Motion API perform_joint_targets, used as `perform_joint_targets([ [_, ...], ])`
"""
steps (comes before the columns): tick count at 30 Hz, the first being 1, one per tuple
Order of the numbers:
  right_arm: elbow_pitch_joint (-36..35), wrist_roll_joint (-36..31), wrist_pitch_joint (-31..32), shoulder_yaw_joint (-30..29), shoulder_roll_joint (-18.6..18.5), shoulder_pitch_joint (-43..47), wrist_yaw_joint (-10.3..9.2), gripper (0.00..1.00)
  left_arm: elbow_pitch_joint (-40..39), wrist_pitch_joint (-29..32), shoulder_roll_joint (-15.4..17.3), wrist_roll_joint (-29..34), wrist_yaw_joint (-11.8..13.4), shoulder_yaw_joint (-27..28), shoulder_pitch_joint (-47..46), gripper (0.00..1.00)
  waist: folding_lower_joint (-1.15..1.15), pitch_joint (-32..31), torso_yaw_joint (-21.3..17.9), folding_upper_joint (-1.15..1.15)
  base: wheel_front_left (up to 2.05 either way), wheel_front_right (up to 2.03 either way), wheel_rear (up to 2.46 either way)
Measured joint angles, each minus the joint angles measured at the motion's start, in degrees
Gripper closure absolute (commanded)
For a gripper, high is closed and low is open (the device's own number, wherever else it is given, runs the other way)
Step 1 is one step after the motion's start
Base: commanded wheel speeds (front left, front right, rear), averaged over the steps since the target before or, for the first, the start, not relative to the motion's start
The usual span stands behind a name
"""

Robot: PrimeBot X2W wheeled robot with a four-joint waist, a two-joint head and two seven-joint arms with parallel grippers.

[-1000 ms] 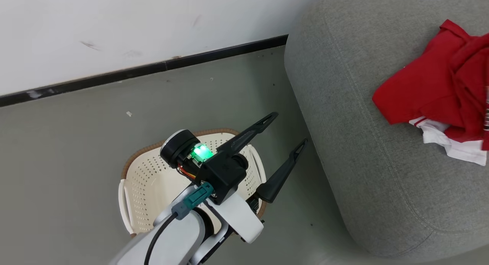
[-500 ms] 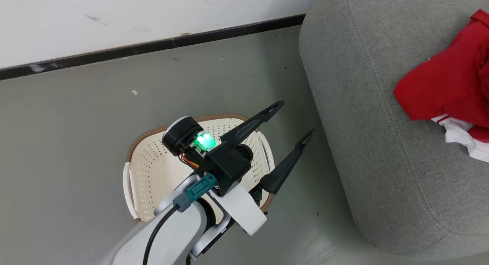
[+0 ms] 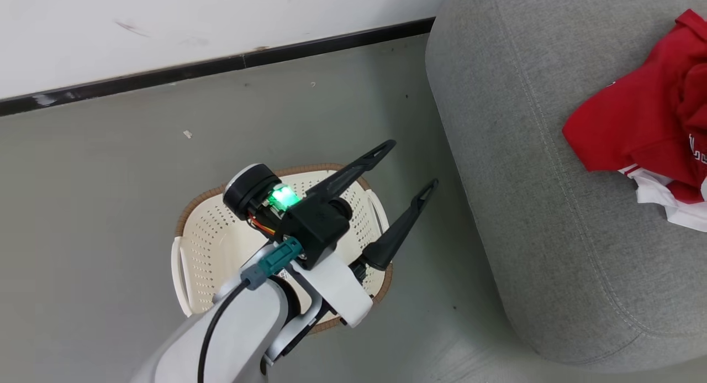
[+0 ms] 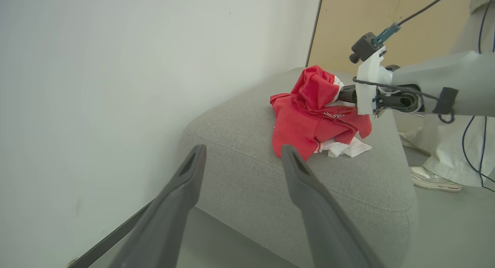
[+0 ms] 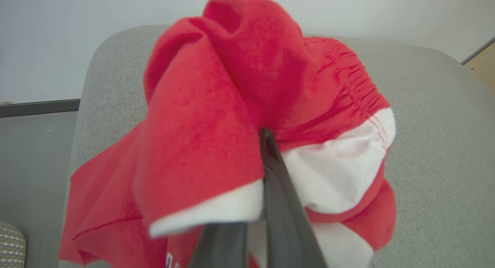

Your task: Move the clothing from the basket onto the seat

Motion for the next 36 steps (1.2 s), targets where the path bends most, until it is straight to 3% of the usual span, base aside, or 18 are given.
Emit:
perform_joint_targets([
  [4, 0.1, -0.1, -0.6, -0.5, 0.6, 0.0, 0.0, 0.42, 0.7, 0.0, 0.0, -0.6, 0.4, 0.9, 0.0, 0.0, 0.0, -0.4, -0.5, 0.0, 0.0, 0.0, 0.0],
  [5, 0.1, -0.1, -0.8, -0.7, 0.7, 0.1, 0.0, 0.01, 0.7, -0.1, 0.0, -0.9, 0.3, 0.9, 0.0, 0.0, 0.0, -0.6, -0.6, 0.0, 0.0, 0.0, 0.0],
  [11, -1.3, 0.0, -1.0, -0.9, 1.0, 2.1, 0.0, 0.0, 1.5, -0.1, -0.1, -2.2, 0.6, 2.2, 0.3, 0.0, 0.0, -1.5, -1.3, 0.0, 0.0, 0.0, 0.0],
  [26, -15.1, 2.4, -1.0, -2.7, 1.8, 9.5, 0.0, 0.0, 5.9, -4.3, 2.9, -1.8, 6.0, 9.8, 3.4, 0.0, 0.0, -5.3, -2.8, 0.0, 0.0, 0.0, 0.0],
  [36, -28.6, 4.4, -1.2, -3.6, 6.8, 15.8, 0.0, 0.0, 9.6, -10.2, 4.7, -3.8, 11.0, 17.2, 10.8, 0.0, 0.0, -9.3, -2.0, 0.0, 0.0, 0.0, 0.0],
])
